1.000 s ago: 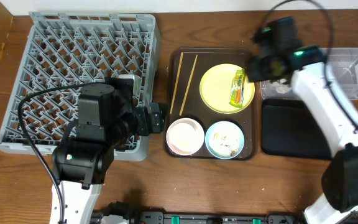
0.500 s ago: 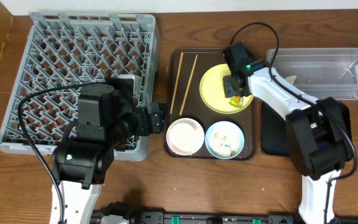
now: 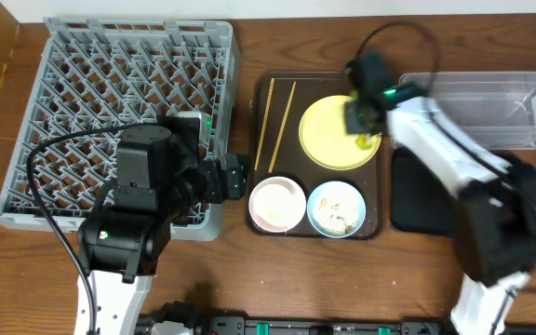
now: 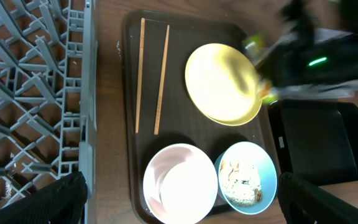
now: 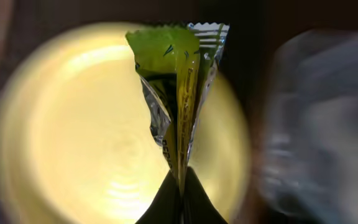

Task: Sort waste into correct bins and load items into the dishwasher
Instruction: 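Move the wrapper right and release it into the clear bin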

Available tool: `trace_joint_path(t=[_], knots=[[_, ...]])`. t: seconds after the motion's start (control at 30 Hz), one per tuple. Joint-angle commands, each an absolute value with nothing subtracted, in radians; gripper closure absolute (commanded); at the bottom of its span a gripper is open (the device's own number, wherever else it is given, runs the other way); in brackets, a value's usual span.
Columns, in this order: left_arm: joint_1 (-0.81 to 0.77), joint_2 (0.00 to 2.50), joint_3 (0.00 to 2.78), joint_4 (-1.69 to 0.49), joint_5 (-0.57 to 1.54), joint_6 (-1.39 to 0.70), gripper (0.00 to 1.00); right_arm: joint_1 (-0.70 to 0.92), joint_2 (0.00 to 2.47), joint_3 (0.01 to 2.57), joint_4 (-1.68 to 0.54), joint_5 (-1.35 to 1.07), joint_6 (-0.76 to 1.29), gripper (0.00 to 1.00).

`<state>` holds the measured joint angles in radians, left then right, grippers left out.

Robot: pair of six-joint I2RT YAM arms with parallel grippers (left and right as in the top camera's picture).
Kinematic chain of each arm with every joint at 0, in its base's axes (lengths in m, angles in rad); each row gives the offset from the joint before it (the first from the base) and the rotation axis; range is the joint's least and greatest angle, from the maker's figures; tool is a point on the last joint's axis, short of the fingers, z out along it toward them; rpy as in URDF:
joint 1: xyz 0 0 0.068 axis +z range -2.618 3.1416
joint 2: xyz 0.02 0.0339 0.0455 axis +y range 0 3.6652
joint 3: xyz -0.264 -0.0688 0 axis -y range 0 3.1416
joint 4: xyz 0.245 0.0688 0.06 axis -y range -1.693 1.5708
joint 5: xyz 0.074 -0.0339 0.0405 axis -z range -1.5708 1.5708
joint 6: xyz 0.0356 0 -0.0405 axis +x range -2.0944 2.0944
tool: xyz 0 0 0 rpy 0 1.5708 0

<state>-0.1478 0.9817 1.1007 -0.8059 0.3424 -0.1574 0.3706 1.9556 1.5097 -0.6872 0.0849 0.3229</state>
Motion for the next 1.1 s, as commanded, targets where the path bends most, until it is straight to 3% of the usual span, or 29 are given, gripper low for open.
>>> trace_joint_path(t=[0.0,0.33,0.37,0.43,0.53,0.9,1.07], knots=[[-0.151,0.981,1.121,-0.807,0.358,-0.159,0.02,0.258,1.812,1.543,-0.713,0.062,0.367,0.99],[-0.151,0.981,1.121,-0.807,0.358,-0.159,0.02,0.026,1.869,1.541,-0.768,0.066,0.614,0.98],[-0.151,0.981,1.121,-0.807,0.358,-0.159,0.02,0.014,1.879,1.541,-0.769,0.054,0.623,0.91],[-0.151,0.981,1.121,-0.807,0.358,-0.159,0.02,-0.005,1.884,1.541,-0.771,0.025,0.624,0.64],[-0.151,0.981,1.121,-0.807,0.358,-0.159,0.02,-0.012,1.859,1.544,-0.771,0.017,0.619,0.54],[-0.151,0.981,1.121,-0.807,0.358,-0.159,0.02,0.052,1.682,1.544,-0.838,-0.089,0.375,0.55],[-0.151,0.981,1.121,-0.807,0.358,-0.159,0.02,0.199,1.69,1.529,-0.968,-0.254,0.26,0.58]])
